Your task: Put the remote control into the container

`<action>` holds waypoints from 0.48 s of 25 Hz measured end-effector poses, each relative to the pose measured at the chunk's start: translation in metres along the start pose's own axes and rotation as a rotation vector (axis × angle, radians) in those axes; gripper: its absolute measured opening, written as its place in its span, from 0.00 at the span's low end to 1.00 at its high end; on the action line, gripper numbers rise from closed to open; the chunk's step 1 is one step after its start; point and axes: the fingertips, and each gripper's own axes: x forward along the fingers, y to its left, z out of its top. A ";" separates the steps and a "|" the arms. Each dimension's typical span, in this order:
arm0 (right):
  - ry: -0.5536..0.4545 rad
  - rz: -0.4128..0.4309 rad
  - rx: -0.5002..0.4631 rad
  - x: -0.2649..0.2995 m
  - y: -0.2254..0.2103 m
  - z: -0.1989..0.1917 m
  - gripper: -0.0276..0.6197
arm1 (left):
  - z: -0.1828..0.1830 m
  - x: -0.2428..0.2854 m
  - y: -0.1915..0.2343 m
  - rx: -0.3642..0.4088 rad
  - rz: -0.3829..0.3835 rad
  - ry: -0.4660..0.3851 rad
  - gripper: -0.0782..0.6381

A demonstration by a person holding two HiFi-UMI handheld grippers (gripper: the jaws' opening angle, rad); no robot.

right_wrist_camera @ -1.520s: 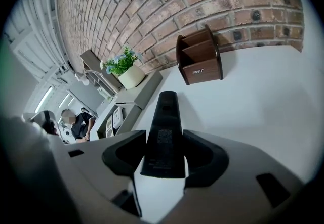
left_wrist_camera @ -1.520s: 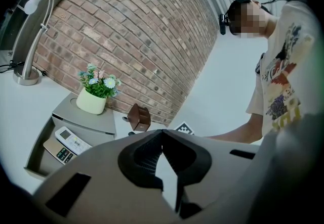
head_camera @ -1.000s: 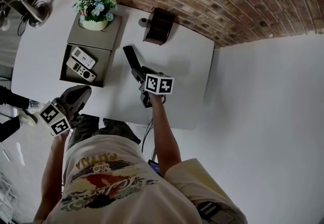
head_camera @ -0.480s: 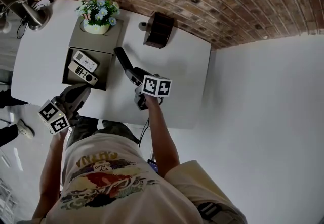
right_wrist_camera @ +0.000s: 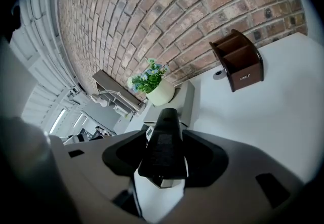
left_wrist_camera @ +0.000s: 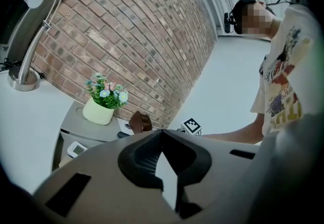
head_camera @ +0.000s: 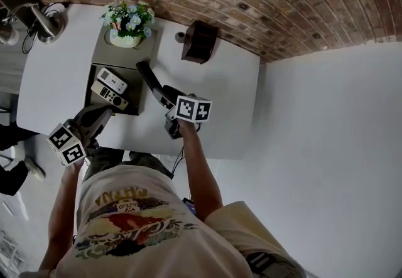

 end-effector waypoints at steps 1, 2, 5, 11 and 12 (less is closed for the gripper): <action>0.002 0.001 -0.005 0.003 0.004 -0.001 0.40 | 0.001 -0.002 0.002 0.001 -0.004 -0.001 0.12; 0.004 0.002 -0.008 0.005 0.008 -0.001 0.40 | 0.003 -0.005 0.004 0.003 -0.008 -0.003 0.12; 0.005 0.003 -0.017 0.014 0.020 -0.003 0.40 | 0.009 -0.011 0.011 0.010 -0.017 -0.007 0.12; 0.021 0.011 -0.035 0.035 0.040 -0.009 0.39 | 0.017 -0.028 0.027 0.018 -0.027 -0.005 0.12; 0.022 0.012 -0.034 0.038 0.043 -0.010 0.39 | 0.018 -0.030 0.030 0.018 -0.028 -0.004 0.12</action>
